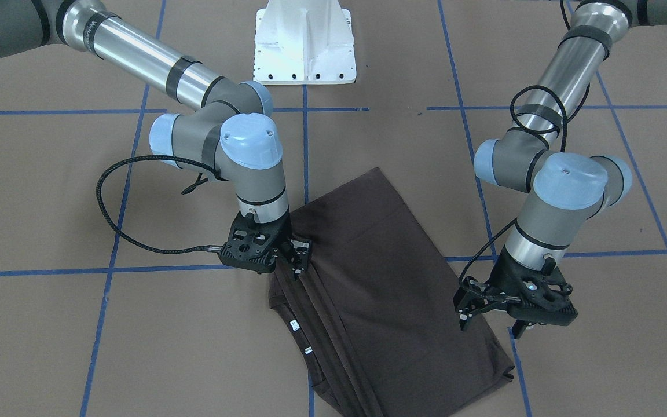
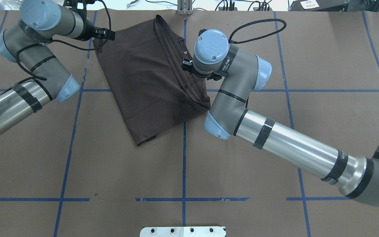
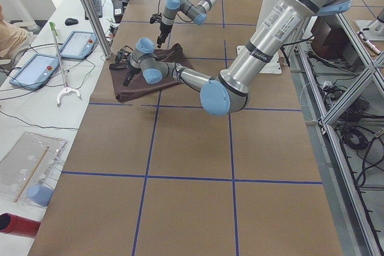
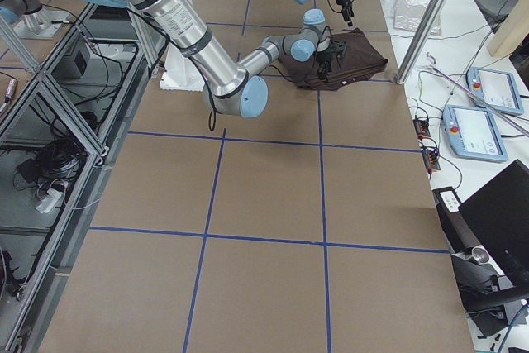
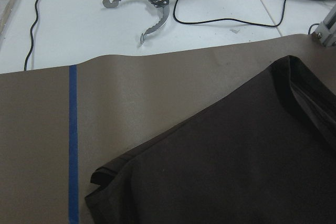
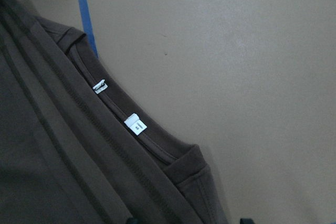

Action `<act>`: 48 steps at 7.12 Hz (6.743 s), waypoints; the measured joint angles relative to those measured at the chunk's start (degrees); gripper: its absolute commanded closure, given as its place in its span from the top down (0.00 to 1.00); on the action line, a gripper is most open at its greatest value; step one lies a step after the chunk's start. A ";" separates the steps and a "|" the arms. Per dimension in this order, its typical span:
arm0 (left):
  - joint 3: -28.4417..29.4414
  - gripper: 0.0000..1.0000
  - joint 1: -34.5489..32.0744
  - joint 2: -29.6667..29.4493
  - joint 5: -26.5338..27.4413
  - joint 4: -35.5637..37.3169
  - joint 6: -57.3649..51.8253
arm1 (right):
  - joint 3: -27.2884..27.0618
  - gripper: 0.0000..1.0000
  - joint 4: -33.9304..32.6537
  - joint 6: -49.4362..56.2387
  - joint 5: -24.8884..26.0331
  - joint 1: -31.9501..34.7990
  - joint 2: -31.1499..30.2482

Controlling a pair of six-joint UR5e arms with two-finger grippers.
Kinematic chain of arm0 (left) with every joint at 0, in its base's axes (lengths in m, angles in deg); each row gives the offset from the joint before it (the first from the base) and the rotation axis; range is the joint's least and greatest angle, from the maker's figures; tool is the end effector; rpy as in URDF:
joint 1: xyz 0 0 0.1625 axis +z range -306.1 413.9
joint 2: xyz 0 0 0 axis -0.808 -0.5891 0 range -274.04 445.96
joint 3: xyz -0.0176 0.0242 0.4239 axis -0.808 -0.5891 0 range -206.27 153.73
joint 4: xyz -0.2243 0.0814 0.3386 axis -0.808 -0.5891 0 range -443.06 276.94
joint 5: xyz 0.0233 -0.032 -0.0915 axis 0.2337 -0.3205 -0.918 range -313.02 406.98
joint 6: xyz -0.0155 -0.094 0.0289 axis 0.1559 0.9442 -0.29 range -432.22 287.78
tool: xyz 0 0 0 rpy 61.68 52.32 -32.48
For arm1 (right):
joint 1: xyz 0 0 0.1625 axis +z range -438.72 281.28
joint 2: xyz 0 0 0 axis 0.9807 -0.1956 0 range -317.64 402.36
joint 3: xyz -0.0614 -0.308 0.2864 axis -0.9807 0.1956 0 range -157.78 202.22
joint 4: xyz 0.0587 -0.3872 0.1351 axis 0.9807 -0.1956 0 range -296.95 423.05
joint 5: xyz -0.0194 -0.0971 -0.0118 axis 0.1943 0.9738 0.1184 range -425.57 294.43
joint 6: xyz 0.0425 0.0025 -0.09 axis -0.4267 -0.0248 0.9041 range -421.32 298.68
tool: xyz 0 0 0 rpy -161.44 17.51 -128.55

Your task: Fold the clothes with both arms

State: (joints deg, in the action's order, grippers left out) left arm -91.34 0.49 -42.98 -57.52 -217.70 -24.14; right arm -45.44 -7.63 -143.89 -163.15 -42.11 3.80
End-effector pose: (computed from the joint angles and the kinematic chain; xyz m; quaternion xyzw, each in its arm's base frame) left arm 0.3790 -0.6923 0.3631 0.2851 0.4085 -0.0251 0.8667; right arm -0.5826 -0.5825 0.2277 0.0975 -0.4018 0.2030 0.8876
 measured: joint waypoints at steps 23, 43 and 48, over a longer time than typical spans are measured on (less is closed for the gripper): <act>-2.14 1.00 1.68 1.05 0.00 0.01 0.00 | -41.70 1.00 -7.66 -7.04 14.06 -19.81 -30.89; -2.70 1.00 2.64 2.37 -0.09 0.05 0.18 | -46.34 1.00 -7.00 7.50 15.89 -24.41 -37.18; -27.04 0.79 13.78 14.03 -0.52 1.34 22.24 | -51.83 1.00 4.94 3.17 6.47 -15.78 -42.20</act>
State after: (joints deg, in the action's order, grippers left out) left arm -118.38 14.27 -28.95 -58.04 -216.36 -1.91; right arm -97.26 -2.69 -140.72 -156.67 -57.88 -38.39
